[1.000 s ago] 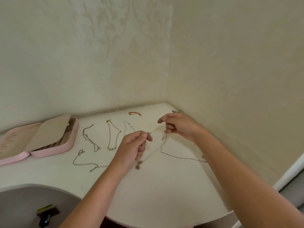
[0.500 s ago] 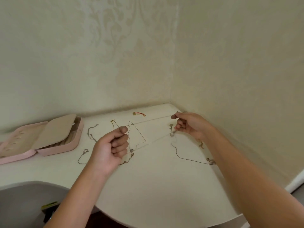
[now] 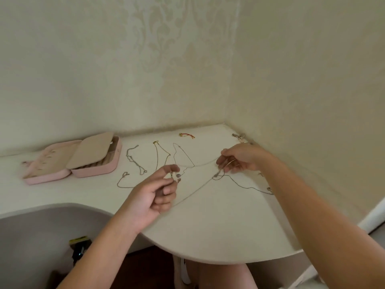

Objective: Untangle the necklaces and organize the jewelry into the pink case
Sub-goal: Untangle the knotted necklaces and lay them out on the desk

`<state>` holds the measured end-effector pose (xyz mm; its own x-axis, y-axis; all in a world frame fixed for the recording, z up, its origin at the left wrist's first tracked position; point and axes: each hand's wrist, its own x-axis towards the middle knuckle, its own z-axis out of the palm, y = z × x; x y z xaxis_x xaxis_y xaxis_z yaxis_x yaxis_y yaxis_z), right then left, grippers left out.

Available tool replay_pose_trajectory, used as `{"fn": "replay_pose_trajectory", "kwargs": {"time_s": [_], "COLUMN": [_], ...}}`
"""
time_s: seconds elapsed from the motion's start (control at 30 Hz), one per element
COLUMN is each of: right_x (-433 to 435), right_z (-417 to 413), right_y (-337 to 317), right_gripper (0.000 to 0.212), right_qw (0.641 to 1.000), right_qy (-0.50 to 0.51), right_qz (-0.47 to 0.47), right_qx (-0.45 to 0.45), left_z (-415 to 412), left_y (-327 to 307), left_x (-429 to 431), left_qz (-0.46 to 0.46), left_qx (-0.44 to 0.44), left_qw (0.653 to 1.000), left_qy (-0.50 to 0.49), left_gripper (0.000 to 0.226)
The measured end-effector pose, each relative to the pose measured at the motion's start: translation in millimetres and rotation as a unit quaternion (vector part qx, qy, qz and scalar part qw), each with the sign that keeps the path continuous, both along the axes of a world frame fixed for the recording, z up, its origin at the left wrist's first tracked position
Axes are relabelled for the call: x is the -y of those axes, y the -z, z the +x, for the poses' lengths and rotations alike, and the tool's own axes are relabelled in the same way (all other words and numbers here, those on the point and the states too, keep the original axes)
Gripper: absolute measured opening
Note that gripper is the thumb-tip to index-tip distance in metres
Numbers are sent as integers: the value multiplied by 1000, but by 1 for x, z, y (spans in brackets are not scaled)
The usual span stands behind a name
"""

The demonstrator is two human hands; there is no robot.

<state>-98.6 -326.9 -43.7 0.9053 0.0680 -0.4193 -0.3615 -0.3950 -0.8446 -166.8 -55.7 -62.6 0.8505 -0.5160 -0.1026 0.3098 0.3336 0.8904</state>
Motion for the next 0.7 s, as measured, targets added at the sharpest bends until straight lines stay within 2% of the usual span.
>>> {"fn": "replay_pose_trajectory", "kwargs": {"time_s": [0.07, 0.17, 0.27, 0.37, 0.43, 0.53, 0.63, 0.7], "right_x": [2, 17, 34, 41, 36, 21, -1, -19], "right_z": [-8, -26, -47, -63, -68, -56, -28, -18], "right_y": [-2, -7, -8, -10, -15, -15, -8, -6], "right_gripper": [34, 29, 17, 17, 19, 8, 43, 51], "right_qw": [998, 990, 979, 960, 956, 971, 942, 907], "right_qy": [-51, -120, -190, -242, -230, -93, 10, 17], "right_qz": [-38, -28, -39, -140, -180, -197, -322, -411], "right_qx": [12, 69, 66, 26, 32, 94, 97, 85], "left_z": [-6, -8, -5, -3, -4, -3, -3, -5], "left_y": [6, 8, 5, 7, 9, 8, -2, -10], "left_x": [-6, -19, -25, -21, -17, -13, -9, -1], "left_qz": [80, 217, 317, 398, 447, 522, 602, 629], "left_qx": [87, 215, 262, 311, 355, 400, 465, 506], "left_qw": [993, 949, 901, 847, 805, 739, 635, 581], "left_qy": [20, 79, 140, 167, 162, 146, 137, 103], "left_gripper": [9, 16, 20, 25, 29, 41, 57, 67]}}
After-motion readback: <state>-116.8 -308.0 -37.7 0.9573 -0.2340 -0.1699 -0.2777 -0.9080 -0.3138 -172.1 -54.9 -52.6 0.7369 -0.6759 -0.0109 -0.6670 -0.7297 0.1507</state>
